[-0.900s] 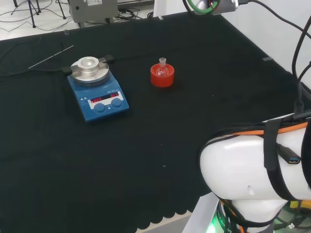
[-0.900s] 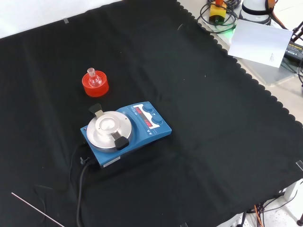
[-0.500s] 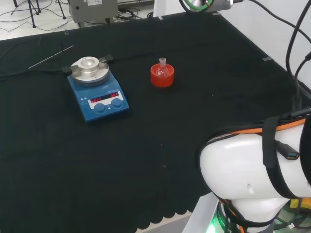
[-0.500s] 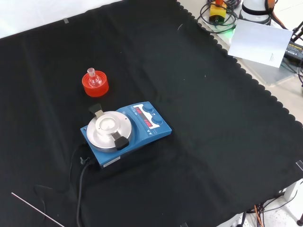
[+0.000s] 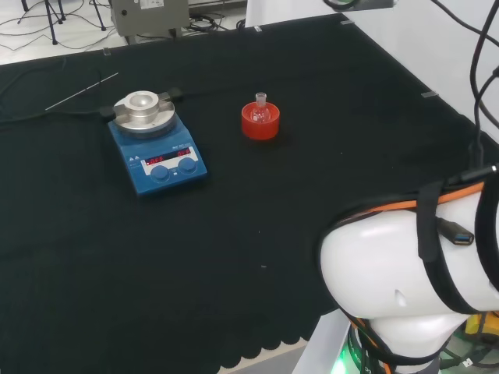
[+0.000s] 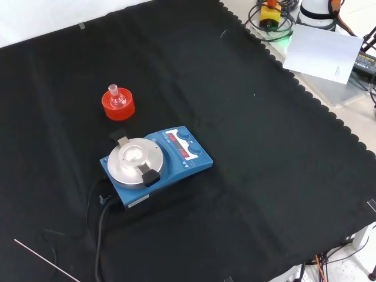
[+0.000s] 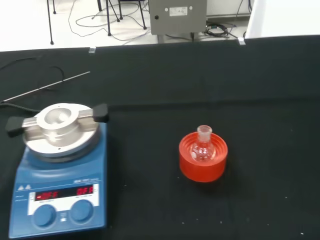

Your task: Pick up the round-bottom flask.

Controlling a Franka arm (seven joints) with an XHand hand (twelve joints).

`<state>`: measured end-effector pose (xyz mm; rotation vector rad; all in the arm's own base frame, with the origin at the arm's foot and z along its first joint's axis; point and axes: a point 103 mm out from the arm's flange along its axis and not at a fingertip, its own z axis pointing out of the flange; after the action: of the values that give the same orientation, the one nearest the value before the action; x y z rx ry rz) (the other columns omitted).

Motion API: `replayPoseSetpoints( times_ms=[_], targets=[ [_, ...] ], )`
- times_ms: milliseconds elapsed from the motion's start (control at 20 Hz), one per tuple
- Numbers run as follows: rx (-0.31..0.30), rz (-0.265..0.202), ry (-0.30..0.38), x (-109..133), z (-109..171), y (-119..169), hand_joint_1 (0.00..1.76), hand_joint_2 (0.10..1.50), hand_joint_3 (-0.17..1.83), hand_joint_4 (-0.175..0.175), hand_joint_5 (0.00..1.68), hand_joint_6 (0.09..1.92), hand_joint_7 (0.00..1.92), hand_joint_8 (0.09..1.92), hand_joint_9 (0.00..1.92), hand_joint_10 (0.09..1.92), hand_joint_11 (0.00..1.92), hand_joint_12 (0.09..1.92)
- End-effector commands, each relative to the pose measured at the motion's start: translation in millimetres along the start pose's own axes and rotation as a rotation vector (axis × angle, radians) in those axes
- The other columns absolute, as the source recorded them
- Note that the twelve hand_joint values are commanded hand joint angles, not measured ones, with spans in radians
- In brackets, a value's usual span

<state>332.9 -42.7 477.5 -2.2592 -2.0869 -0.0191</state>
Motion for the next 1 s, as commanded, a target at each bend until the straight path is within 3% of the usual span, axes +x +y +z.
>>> replayPoseSetpoints(
  times_ms=[50,250,600,1000],
  targets=[
    [0.028,0.062,0.042,-75.4,30.8,50.5,0.30,1.24,0.18,-0.055,0.24,0.09,0.04,0.61,0.14,0.75,0.00,1.17],
    [0.021,0.087,0.088,-97.3,57.0,87.4,0.34,1.22,0.18,-0.059,0.26,0.09,0.06,0.63,0.18,0.76,0.00,1.23],
    [0.028,0.117,0.126,-111.0,104.3,156.7,0.38,1.21,0.19,-0.065,0.30,0.09,0.13,0.67,0.23,0.77,0.00,1.27],
    [0.050,0.099,0.159,-93.3,150.7,200.9,0.48,1.18,0.19,-0.067,0.33,0.09,0.13,0.69,0.25,0.77,0.00,1.27]
  ],
)
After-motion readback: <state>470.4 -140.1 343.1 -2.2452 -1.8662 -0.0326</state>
